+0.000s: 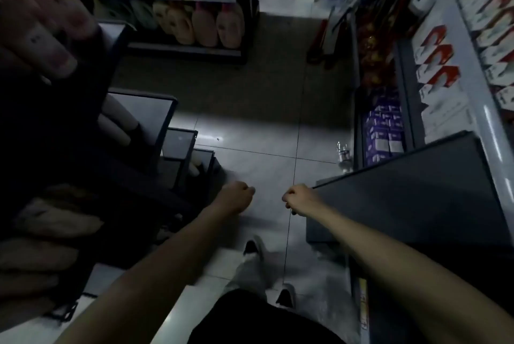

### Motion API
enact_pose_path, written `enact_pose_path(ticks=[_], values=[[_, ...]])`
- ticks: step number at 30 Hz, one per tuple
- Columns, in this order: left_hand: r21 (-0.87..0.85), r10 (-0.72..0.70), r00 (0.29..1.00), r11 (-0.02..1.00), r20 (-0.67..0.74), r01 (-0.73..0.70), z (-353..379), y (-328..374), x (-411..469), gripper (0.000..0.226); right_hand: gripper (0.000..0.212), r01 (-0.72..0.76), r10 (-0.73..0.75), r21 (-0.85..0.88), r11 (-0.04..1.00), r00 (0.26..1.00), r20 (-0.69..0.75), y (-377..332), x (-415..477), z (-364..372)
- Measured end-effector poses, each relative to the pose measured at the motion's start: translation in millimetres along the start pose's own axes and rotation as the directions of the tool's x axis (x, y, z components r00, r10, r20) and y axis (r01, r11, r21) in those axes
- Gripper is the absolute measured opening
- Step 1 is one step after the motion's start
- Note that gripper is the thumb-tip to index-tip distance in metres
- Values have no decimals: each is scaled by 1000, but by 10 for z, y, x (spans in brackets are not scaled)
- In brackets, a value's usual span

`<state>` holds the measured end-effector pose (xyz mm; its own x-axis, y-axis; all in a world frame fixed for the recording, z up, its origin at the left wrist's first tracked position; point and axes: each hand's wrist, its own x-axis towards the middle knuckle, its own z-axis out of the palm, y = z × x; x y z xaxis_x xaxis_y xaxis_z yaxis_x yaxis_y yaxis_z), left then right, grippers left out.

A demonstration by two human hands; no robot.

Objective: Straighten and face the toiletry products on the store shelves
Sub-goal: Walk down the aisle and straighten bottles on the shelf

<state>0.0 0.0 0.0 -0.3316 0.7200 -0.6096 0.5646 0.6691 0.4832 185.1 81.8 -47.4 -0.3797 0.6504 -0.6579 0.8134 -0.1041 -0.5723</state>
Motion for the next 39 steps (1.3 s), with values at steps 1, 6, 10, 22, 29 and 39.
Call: enact_pose_path(ticks=[1, 6, 10, 22, 29, 39], values=[[-33, -16, 1000, 999, 8, 16, -38, 15, 114, 38, 35, -6, 6, 0, 1000, 1000, 8, -26, 114, -21], [-82, -37, 999, 996, 28, 39, -374, 166, 865, 36, 31, -34, 34, -18, 999, 999, 19, -490, 737, -339], [-149, -64, 998, 987, 24, 67, -773, 244, 1629, 35, 27, -37, 36, -38, 999, 999, -22, -997, 1375, -666], [-297, -191, 981, 936, 18, 188, -2155, 786, 3523, 30, 23, -33, 40, -246, 969, 999, 22, -2532, 3326, -1701], [-446, -310, 939, 868, -146, 217, -3344, 1053, 4626, 16, 33, 149, -50, -410, 900, 969, 244, -3809, 5069, -2395], [-655, -611, 758, 672, -227, 346, -4843, 1106, 5633, 24, 26, 406, -85, -546, 733, 851, 518, -5861, 6517, -2570]])
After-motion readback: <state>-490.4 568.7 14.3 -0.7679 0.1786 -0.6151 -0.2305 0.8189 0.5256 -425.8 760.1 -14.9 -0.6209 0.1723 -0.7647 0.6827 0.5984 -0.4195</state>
